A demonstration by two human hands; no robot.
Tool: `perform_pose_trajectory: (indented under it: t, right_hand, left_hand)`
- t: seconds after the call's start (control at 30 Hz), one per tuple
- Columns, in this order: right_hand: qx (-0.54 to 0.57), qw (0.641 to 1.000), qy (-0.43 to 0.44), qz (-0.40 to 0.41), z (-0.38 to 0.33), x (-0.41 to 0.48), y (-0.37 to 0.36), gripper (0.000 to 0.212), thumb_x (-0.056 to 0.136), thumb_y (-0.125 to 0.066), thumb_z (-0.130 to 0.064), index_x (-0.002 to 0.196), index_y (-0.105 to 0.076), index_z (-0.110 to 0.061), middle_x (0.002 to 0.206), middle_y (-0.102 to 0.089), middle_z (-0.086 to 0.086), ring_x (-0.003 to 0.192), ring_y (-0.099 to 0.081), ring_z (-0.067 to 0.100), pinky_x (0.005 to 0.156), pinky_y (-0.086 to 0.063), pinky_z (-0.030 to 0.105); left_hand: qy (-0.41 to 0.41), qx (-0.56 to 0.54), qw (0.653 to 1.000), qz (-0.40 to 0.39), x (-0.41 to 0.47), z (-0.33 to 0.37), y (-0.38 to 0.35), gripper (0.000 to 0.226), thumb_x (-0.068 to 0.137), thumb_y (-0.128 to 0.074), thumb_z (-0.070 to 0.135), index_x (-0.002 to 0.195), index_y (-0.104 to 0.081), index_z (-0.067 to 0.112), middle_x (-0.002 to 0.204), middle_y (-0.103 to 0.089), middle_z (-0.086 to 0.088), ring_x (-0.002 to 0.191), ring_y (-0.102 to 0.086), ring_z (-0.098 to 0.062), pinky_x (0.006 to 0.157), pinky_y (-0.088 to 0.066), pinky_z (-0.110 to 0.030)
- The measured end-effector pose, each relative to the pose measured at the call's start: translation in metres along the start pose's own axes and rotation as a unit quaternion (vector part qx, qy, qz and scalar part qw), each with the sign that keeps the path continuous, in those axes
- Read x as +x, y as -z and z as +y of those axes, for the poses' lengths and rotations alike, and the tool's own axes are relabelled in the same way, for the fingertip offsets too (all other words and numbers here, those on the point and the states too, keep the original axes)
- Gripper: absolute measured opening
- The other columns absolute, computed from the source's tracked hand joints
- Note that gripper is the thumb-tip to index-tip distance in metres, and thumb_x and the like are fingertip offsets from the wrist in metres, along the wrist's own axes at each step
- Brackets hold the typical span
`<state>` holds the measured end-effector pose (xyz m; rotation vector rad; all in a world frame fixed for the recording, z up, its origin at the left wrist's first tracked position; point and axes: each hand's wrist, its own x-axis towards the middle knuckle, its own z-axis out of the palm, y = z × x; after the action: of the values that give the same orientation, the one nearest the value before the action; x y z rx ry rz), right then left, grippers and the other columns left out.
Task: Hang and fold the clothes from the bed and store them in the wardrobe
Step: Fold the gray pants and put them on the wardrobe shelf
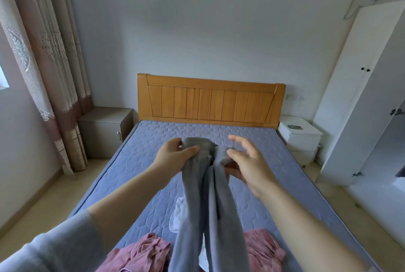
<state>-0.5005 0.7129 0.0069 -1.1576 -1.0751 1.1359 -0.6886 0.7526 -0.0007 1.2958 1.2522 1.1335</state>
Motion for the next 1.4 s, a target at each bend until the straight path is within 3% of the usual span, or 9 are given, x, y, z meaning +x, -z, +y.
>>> perform_pose_trajectory:
  t: [0.23, 0.37, 0.5, 0.67, 0.87, 1.0, 1.17, 1.3, 1.4]
  right_hand:
    - [-0.027, 0.994, 0.068, -0.085, -0.001, -0.011, -0.018, 0.015, 0.095, -0.057, -0.003, 0.105, -0.068, -0.005, 0.096, -0.070, 0.014, 0.087, -0.071, 0.015, 0.072, -0.059, 0.028]
    - [-0.113, 0.973, 0.059, -0.192, 0.008, -0.010, -0.015, 0.044, 0.088, -0.065, 0.004, 0.127, -0.060, -0.016, 0.114, -0.068, 0.008, 0.107, -0.068, 0.019, 0.095, -0.052, 0.030]
    - [-0.117, 0.975, 0.090, -0.166, 0.011, -0.009, -0.014, 0.040, 0.083, -0.067, 0.009, 0.111, -0.067, -0.020, 0.091, -0.070, 0.006, 0.084, -0.071, 0.017, 0.078, -0.057, 0.027]
    - [-0.244, 0.951, 0.181, -0.062, 0.019, -0.007, -0.016, 0.025, 0.069, -0.085, -0.022, 0.085, -0.069, -0.031, 0.062, -0.056, -0.009, 0.059, -0.052, 0.006, 0.058, -0.046, 0.023]
    - [-0.316, 0.917, 0.242, 0.008, 0.021, -0.006, -0.021, 0.031, 0.063, -0.086, -0.044, 0.081, -0.064, -0.032, 0.081, -0.059, -0.009, 0.073, -0.054, 0.003, 0.064, -0.042, 0.014]
    - [-0.277, 0.930, 0.238, -0.035, 0.018, -0.004, -0.025, 0.017, 0.076, -0.080, -0.036, 0.087, -0.069, -0.030, 0.085, -0.067, -0.010, 0.081, -0.060, 0.004, 0.069, -0.046, 0.016]
    - [-0.285, 0.936, 0.156, -0.136, 0.019, -0.001, 0.001, 0.015, 0.083, -0.073, -0.041, 0.095, -0.069, -0.033, 0.093, -0.071, -0.015, 0.090, -0.065, 0.001, 0.078, -0.051, 0.023]
    - [-0.400, 0.889, 0.127, -0.183, 0.030, -0.004, 0.018, 0.039, 0.070, -0.072, -0.063, 0.090, -0.066, -0.031, 0.080, -0.066, -0.011, 0.072, -0.057, -0.001, 0.066, -0.045, 0.023]
    - [-0.444, 0.863, 0.124, -0.208, 0.033, -0.003, 0.021, 0.044, 0.066, -0.071, -0.060, 0.085, -0.068, -0.021, 0.080, -0.069, 0.000, 0.072, -0.061, 0.008, 0.067, -0.047, 0.033]
  left_hand:
    - [-0.029, 0.013, 0.996, -0.085, -0.020, 0.003, 0.001, 0.014, 0.098, -0.054, 0.014, 0.100, -0.063, 0.003, 0.089, -0.065, -0.012, 0.083, -0.059, -0.024, 0.079, -0.047, -0.041]
    - [0.011, -0.080, 0.990, -0.115, -0.026, -0.001, 0.009, 0.026, 0.101, -0.046, 0.011, 0.114, -0.060, -0.006, 0.111, -0.063, -0.031, 0.098, -0.059, -0.032, 0.094, -0.046, -0.050]
    - [0.036, -0.137, 0.976, -0.163, -0.035, -0.008, 0.016, 0.032, 0.102, -0.041, 0.013, 0.118, -0.060, -0.006, 0.118, -0.061, -0.031, 0.102, -0.061, -0.033, 0.089, -0.053, -0.041]
    - [0.025, -0.130, 0.973, -0.191, -0.041, -0.008, 0.017, 0.034, 0.101, -0.042, 0.016, 0.117, -0.060, -0.007, 0.116, -0.059, -0.035, 0.103, -0.058, -0.036, 0.093, -0.050, -0.045]
    - [0.003, -0.108, 0.973, -0.205, -0.044, -0.007, 0.026, 0.030, 0.095, -0.054, 0.008, 0.120, -0.059, -0.007, 0.123, -0.058, -0.032, 0.111, -0.059, -0.037, 0.103, -0.044, -0.050]
    - [-0.013, -0.087, 0.981, -0.170, -0.041, -0.009, 0.027, 0.025, 0.094, -0.053, -0.002, 0.116, -0.063, -0.003, 0.119, -0.062, -0.029, 0.114, -0.059, -0.041, 0.103, -0.043, -0.053]
    - [-0.062, -0.050, 0.991, -0.106, -0.036, -0.005, 0.034, 0.021, 0.085, -0.058, 0.008, 0.101, -0.068, -0.001, 0.108, -0.061, -0.036, 0.091, -0.060, -0.031, 0.088, -0.047, -0.049]
    - [-0.102, -0.017, 0.989, -0.110, -0.034, 0.003, 0.042, 0.024, 0.080, -0.054, 0.016, 0.096, -0.072, 0.016, 0.097, -0.071, -0.016, 0.087, -0.065, -0.024, 0.080, -0.052, -0.037]
    - [-0.125, 0.039, 0.987, -0.093, -0.034, 0.004, 0.043, 0.026, 0.079, -0.052, 0.016, 0.096, -0.071, 0.018, 0.096, -0.072, -0.014, 0.084, -0.064, -0.019, 0.081, -0.051, -0.039]
